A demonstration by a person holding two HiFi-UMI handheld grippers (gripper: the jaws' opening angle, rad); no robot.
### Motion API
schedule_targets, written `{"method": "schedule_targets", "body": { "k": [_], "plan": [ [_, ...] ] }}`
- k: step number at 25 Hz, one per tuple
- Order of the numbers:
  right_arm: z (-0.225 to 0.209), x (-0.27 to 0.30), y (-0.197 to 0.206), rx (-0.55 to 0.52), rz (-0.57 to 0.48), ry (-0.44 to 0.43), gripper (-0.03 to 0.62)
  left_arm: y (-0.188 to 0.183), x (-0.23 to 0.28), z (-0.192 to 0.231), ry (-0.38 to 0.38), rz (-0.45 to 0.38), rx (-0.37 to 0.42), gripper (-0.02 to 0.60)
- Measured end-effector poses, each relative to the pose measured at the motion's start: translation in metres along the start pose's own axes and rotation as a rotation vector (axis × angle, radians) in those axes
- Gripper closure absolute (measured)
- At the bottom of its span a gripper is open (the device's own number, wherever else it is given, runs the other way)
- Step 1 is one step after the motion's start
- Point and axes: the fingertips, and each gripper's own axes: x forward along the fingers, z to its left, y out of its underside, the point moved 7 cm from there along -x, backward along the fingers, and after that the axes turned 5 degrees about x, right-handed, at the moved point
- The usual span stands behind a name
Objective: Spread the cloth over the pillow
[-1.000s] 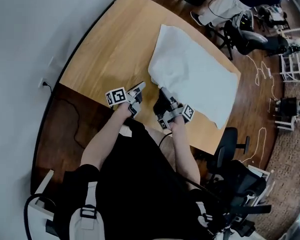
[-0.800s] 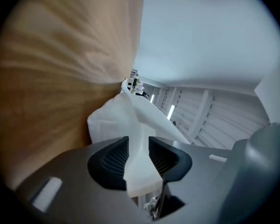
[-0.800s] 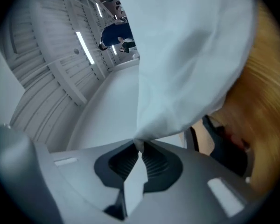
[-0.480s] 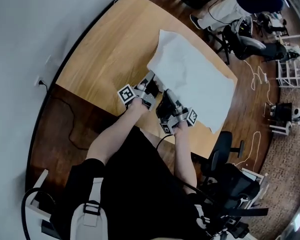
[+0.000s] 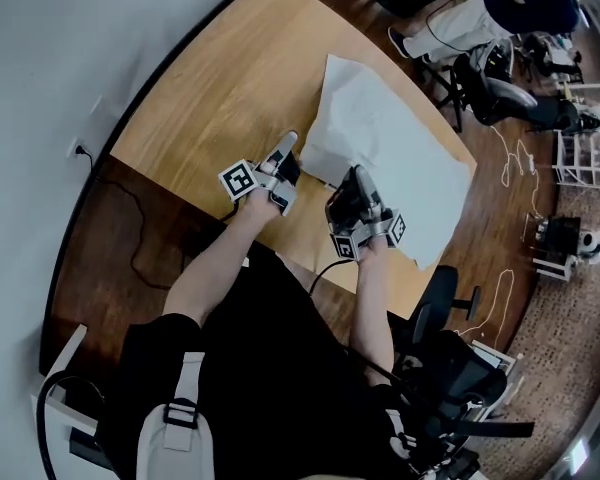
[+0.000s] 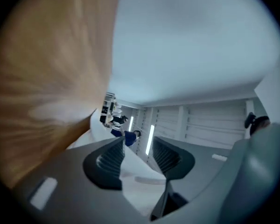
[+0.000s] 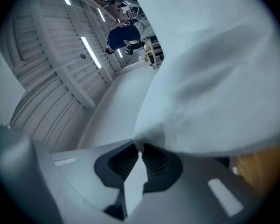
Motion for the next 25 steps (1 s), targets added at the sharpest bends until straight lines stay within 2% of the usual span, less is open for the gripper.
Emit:
{"method": "schedule_targets", "body": {
  "k": [1, 4, 6, 8, 9, 12, 14, 16, 18, 20, 21, 23, 25],
  "plan": [
    [0.004, 0.007, 0.003, 0.01, 0.001, -0.005, 0.571, 0.01, 0.005, 0.011, -0.028, -0.016, -0.021, 0.374],
    [0.003, 0.018, 0.019, 0.031, 0.002, -0.008, 0.571, 0.019, 0.028, 0.022, -0.045, -0.008, 0.026, 0.255],
    [-0.007, 0.01, 0.028, 0.027, -0.005, 0.004, 0.571, 0.022, 0.036, 0.02, 0.005, -0.011, -0.035, 0.247],
    [-0.012, 0.001, 0.029, 0.006, -0.032, 0.019, 0.571, 0.016, 0.039, 0.006, 0.13, -0.023, -0.101, 0.408],
    [-0.006, 0.002, 0.022, -0.017, -0.048, 0.03, 0.571, 0.01, 0.046, -0.006, 0.2, -0.009, -0.104, 0.48],
    [0.018, 0.009, -0.012, -0.139, -0.045, 0.092, 0.558, -0.01, 0.077, -0.042, 0.353, 0.07, -0.086, 0.526],
    [0.019, 0.007, -0.022, -0.233, -0.005, 0.146, 0.485, -0.023, 0.086, -0.056, 0.404, 0.099, -0.091, 0.574],
    [0.017, 0.007, -0.022, -0.339, 0.028, 0.191, 0.344, -0.031, 0.09, -0.064, 0.411, 0.121, -0.084, 0.578],
    [0.017, 0.008, -0.023, -0.449, 0.029, 0.221, 0.293, -0.036, 0.094, -0.069, 0.389, 0.138, -0.065, 0.578],
    [0.013, 0.008, -0.022, -0.517, 0.032, 0.249, 0.279, -0.039, 0.096, -0.069, 0.367, 0.141, -0.056, 0.578],
    [0.008, 0.006, -0.019, -0.518, 0.052, 0.276, 0.28, -0.041, 0.096, -0.069, 0.358, 0.14, -0.054, 0.578],
    [-0.015, -0.003, 0.002, -0.473, 0.149, 0.375, 0.282, -0.046, 0.09, -0.072, 0.333, 0.153, -0.028, 0.578],
    [-0.045, -0.017, 0.033, -0.45, 0.299, 0.491, 0.283, -0.053, 0.076, -0.073, 0.284, 0.192, 0.034, 0.578]
  ]
}}
